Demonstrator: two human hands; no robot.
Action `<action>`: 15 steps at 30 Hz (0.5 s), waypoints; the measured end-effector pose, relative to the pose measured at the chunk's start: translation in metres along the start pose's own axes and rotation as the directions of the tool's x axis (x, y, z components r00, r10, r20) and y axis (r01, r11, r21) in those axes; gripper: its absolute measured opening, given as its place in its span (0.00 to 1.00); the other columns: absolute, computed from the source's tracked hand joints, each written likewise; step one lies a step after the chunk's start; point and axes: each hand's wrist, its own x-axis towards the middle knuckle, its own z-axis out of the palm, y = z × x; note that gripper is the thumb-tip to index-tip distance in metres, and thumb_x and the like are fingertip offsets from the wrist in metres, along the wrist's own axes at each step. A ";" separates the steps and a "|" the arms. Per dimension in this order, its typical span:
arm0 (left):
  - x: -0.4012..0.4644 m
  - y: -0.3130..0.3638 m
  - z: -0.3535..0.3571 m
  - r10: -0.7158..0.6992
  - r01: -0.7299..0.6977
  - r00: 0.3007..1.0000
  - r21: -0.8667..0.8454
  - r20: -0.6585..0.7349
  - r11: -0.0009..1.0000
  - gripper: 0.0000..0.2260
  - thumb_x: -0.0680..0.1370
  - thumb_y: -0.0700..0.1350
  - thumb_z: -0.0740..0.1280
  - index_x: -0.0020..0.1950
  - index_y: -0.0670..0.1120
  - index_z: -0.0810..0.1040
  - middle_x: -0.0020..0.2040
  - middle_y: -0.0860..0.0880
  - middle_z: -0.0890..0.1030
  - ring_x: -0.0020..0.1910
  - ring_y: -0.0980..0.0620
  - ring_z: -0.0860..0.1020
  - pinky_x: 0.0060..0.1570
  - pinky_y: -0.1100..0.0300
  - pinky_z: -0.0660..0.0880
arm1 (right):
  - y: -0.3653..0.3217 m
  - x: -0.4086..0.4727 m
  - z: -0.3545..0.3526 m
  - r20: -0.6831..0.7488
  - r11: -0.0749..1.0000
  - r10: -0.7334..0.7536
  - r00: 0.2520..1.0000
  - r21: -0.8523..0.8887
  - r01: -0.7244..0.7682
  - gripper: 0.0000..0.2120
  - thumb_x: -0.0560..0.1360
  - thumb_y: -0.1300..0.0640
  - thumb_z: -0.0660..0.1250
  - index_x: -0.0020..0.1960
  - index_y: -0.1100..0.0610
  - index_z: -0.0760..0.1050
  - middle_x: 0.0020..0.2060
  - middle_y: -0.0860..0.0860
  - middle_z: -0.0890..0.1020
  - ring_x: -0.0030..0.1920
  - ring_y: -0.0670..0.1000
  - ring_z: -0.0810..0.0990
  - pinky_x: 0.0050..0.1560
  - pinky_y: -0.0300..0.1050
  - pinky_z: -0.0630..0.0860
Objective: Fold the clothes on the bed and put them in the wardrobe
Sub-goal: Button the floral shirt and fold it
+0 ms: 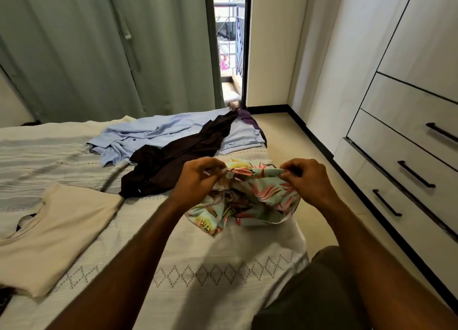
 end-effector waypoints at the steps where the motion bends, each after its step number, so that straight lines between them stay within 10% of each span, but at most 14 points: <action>1: 0.001 0.006 -0.003 -0.042 0.045 0.997 -0.047 0.071 0.998 0.03 0.78 0.40 0.72 0.49 0.42 0.85 0.40 0.47 0.84 0.38 0.54 0.81 0.39 0.62 0.76 | -0.001 0.003 -0.001 -0.024 0.998 -0.028 0.999 -0.053 0.027 0.08 0.77 0.55 0.73 0.54 0.55 0.83 0.46 0.49 0.85 0.42 0.44 0.84 0.42 0.38 0.83; 6: 0.010 0.008 -0.032 -0.268 0.390 0.852 -0.201 0.450 0.899 0.06 0.77 0.43 0.71 0.50 0.40 0.82 0.45 0.43 0.85 0.44 0.46 0.83 0.44 0.54 0.80 | -0.005 0.014 -0.016 -0.036 0.998 -0.048 0.998 -0.042 0.046 0.08 0.75 0.49 0.74 0.43 0.53 0.83 0.38 0.47 0.85 0.37 0.44 0.85 0.38 0.41 0.82; 11: 0.018 0.002 -0.047 -0.239 0.383 0.850 -0.240 0.469 0.892 0.02 0.78 0.40 0.70 0.49 0.41 0.79 0.41 0.43 0.82 0.42 0.46 0.82 0.43 0.54 0.80 | -0.004 0.021 -0.030 0.263 0.995 -0.012 0.965 -0.089 0.037 0.03 0.77 0.53 0.72 0.46 0.51 0.82 0.40 0.45 0.84 0.42 0.44 0.84 0.44 0.41 0.81; 15: 0.033 -0.004 -0.063 -0.306 0.597 0.715 -0.322 0.629 0.734 0.03 0.76 0.37 0.72 0.47 0.43 0.80 0.42 0.43 0.82 0.41 0.48 0.81 0.41 0.57 0.79 | -0.005 0.033 -0.034 0.390 0.989 -0.001 0.921 -0.133 0.058 0.04 0.80 0.56 0.68 0.52 0.53 0.82 0.44 0.47 0.83 0.47 0.48 0.83 0.45 0.39 0.77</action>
